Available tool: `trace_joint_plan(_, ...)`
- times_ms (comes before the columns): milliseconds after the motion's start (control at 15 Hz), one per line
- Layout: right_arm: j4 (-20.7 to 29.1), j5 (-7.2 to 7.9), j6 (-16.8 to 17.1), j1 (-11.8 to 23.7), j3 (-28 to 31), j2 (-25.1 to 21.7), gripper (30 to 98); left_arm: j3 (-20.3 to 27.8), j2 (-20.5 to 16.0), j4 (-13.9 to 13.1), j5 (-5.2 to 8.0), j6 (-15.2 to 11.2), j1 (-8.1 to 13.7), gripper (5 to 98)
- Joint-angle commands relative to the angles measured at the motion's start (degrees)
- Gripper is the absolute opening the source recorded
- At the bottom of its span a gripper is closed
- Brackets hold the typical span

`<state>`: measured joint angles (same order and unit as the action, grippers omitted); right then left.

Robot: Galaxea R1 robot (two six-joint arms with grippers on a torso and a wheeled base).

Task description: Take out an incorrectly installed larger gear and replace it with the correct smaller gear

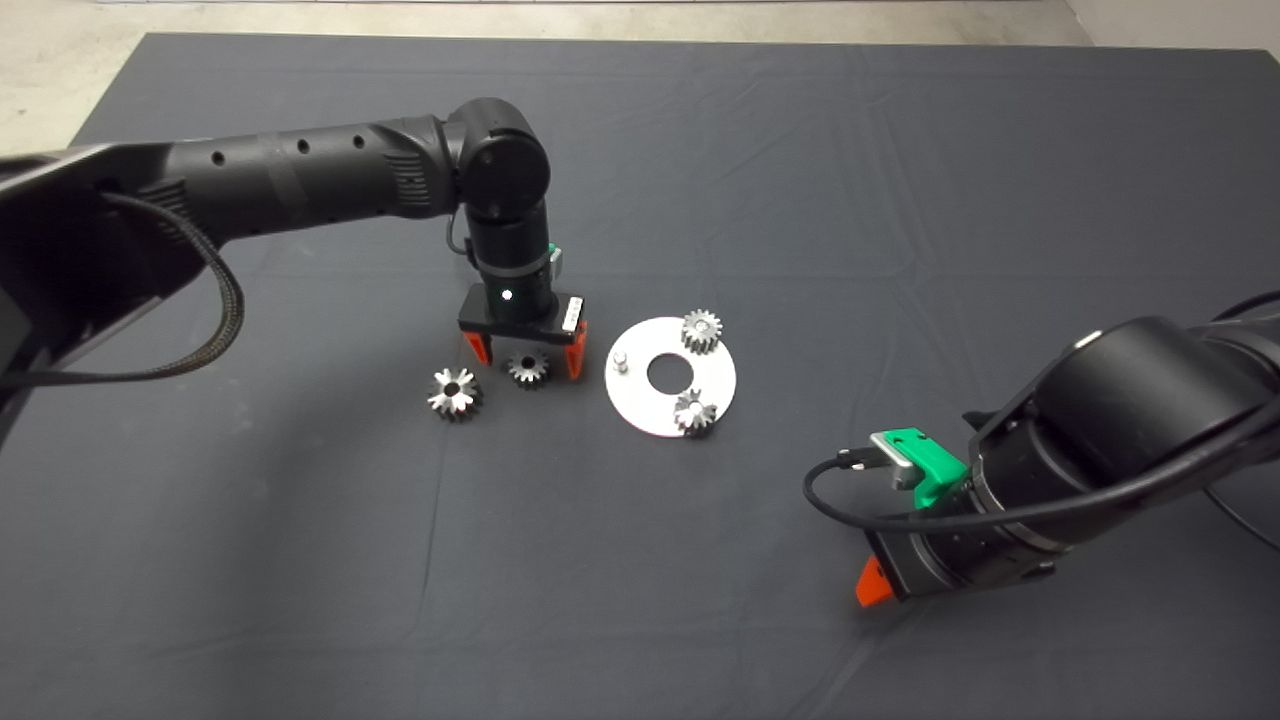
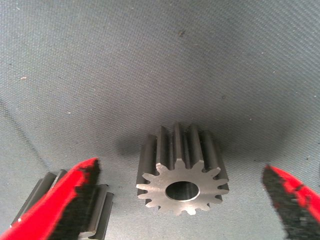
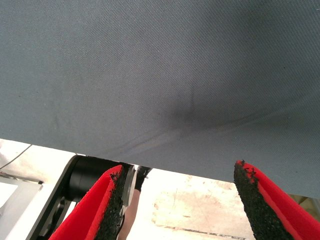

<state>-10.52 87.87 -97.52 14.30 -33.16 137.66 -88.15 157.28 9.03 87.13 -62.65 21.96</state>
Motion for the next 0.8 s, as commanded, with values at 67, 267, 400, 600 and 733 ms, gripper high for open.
trace_joint_plan(67, 0.4, 7.13, 0.1, 1.3, 0.6, 0.0, 58.4, -0.1, 0.0, 0.3, 2.52, 0.2, 1.3, 79.5)
trace_joint_plan(267, 0.4, 7.13, 0.1, 1.4, 0.6, 0.2, 58.4, -0.1, 0.0, 0.8, 2.52, 0.3, 1.3, 74.9)
trace_joint_plan(400, 0.4, 7.13, 0.1, 1.4, 0.5, 0.2, 58.4, -0.1, 0.0, 0.8, 2.52, 0.4, 1.4, 73.0)
trace_joint_plan(600, 0.4, 7.13, 0.1, 1.4, 0.5, 0.0, 58.4, -0.1, 0.0, 0.9, 2.61, 0.4, 1.3, 69.8)
trace_joint_plan(733, 0.4, 7.13, 0.1, 1.3, 0.5, -0.1, 58.4, -0.3, -0.1, 0.9, 2.61, 0.6, 1.3, 65.4)
